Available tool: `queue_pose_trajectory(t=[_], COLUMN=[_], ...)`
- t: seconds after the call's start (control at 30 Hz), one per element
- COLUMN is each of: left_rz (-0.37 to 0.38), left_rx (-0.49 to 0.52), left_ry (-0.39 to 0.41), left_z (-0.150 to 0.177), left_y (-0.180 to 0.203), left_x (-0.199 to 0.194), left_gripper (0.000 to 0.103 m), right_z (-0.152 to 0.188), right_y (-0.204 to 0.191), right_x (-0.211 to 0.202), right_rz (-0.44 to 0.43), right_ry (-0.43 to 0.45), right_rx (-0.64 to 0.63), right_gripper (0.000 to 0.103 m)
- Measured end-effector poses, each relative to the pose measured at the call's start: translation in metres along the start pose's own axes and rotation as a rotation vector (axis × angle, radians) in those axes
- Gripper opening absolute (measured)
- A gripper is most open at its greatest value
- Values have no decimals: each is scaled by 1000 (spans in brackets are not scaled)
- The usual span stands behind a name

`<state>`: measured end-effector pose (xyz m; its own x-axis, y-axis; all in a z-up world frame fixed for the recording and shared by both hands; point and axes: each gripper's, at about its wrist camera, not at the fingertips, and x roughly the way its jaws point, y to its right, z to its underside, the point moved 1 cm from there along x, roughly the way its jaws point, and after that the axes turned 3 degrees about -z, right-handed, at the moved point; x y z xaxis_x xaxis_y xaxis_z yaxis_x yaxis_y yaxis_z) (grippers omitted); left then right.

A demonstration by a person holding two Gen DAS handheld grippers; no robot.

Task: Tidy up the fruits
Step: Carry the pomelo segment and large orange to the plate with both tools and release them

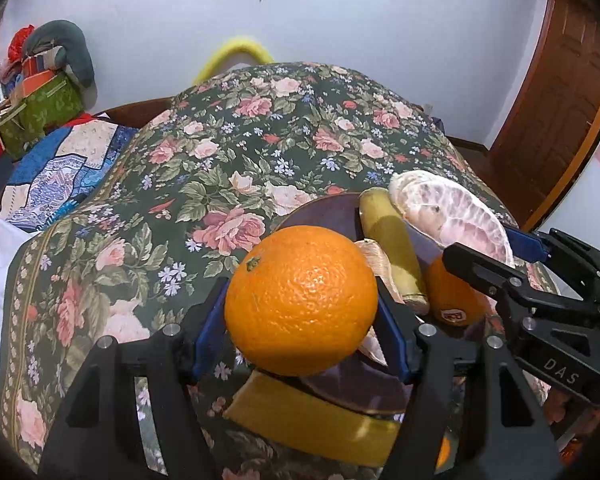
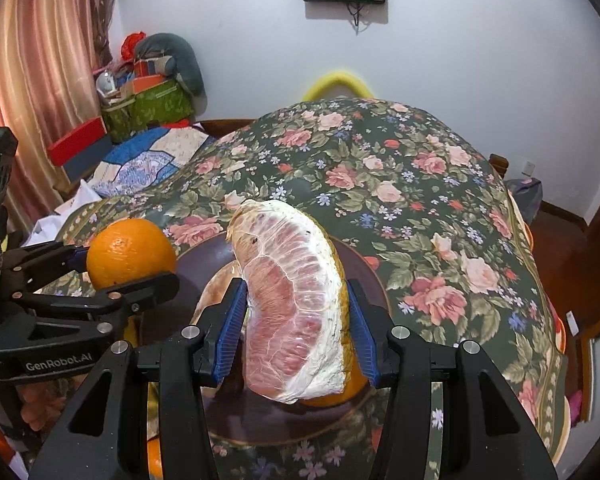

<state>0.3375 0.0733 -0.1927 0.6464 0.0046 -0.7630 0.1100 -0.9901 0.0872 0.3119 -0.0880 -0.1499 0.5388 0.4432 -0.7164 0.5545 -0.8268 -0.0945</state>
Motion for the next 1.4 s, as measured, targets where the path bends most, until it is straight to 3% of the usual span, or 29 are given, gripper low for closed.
queue_pose_trajectory(t=[0.43,0.83,1.0,1.4], left_rz=[22,19,24,9], left_rx=[-19,-13,-43,-53], left_ry=[-80,-87,-73,24], left_z=[-6,-4,-3,2], left_y=[-1,1,1,-3], left_x=[31,32,21,-39], left_gripper=[66,67,78,78], right_z=[1,5,7,14], right_y=[3,6,6,0], right_x=[23,7,-9,-59], right_rz=[-34,-50,-36,-26], right_ry=[-61,-40,-20,48], right_rx=[-6,5,2,30], right_gripper=[47,47,47,51])
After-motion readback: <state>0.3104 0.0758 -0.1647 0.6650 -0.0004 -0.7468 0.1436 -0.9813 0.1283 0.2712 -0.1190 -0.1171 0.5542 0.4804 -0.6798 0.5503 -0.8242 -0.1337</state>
